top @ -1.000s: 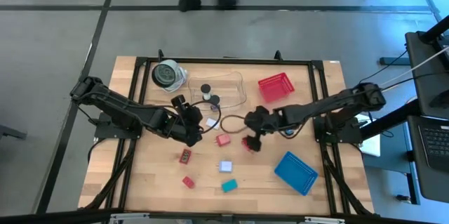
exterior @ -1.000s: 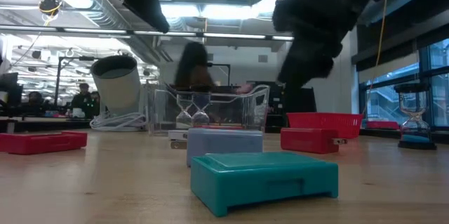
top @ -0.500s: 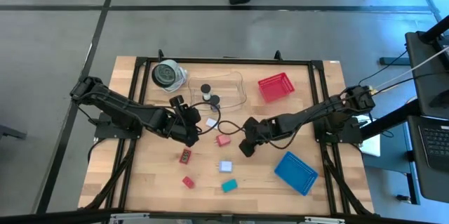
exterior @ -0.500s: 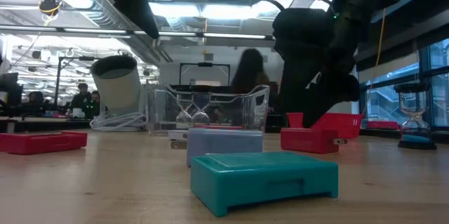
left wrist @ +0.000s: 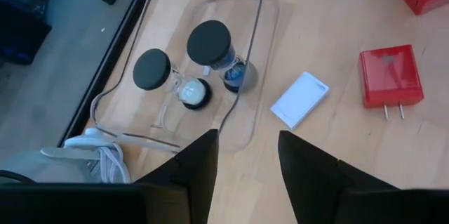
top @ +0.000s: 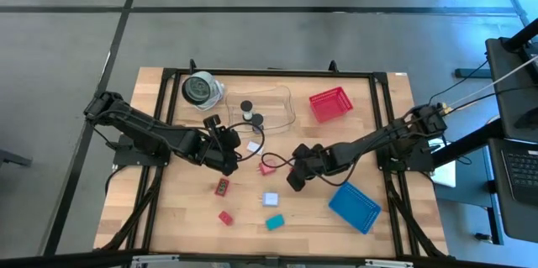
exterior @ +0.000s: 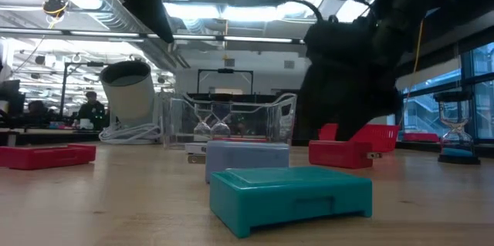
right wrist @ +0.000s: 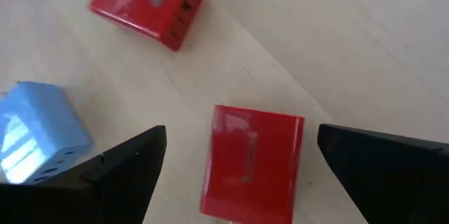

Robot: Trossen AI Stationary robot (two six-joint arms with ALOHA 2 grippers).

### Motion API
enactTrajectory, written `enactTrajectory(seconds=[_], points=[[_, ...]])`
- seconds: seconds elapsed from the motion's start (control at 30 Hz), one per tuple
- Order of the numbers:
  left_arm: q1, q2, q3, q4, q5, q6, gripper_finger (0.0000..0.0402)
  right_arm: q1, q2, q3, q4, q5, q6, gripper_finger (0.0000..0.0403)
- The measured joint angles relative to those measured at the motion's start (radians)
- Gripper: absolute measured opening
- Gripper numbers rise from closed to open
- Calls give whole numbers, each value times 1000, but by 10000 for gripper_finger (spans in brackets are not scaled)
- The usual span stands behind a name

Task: Pick & Place Office items
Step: Put the right red charger adapter into the red bin

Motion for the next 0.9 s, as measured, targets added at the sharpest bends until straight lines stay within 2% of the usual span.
enactTrajectory(seconds=[0.27, 0.4, 0.53, 0.77, 0.9], points=[[0, 0, 0, 1, -1, 11, 144, 0, 56, 0, 6, -6, 3, 375], [0, 0, 0, 1, -1, 11, 143, 0, 56, 3, 2, -9, 3, 359], [0, 0, 0, 1, -1, 18, 143, 0, 57, 14, 6, -27, -27, 321], [0, 0, 0, 1, -1, 19, 143, 0, 55, 16, 4, -39, -31, 218], [0, 0, 0, 1, -1, 19, 143, 0, 55, 16, 6, -49, -50, 209]])
